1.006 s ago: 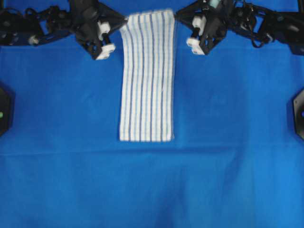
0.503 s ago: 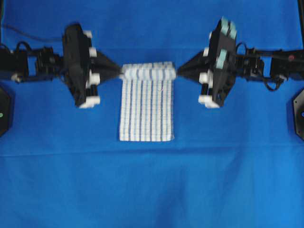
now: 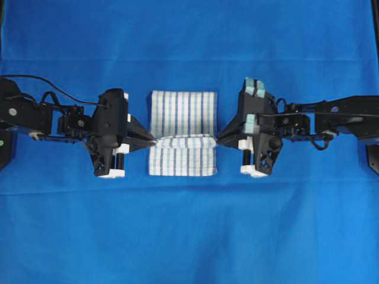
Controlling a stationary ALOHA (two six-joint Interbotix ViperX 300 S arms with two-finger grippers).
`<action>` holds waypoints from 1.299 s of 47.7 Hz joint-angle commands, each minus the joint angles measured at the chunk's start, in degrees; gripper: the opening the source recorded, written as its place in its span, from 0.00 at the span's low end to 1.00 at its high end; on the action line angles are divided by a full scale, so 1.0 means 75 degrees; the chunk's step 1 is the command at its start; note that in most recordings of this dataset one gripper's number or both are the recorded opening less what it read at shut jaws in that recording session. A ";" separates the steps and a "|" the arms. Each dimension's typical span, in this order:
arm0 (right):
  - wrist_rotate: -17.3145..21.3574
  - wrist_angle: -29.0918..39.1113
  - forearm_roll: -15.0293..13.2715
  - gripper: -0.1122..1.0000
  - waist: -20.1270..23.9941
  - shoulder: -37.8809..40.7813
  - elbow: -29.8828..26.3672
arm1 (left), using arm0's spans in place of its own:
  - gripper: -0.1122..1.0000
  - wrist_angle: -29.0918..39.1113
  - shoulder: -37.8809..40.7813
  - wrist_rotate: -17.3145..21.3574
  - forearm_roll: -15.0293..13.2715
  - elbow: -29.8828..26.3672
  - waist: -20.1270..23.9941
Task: Fold a vertical towel.
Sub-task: 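Lift the top edge and fold it down toward the bottom edge, then lower the folded edge onto the bottom edge and open both grippers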
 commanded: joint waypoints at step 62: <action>0.0000 0.0328 0.0328 0.61 0.0785 -0.0375 -0.0469 | 0.61 0.0152 -0.0305 0.0070 0.0000 -0.0164 -0.0691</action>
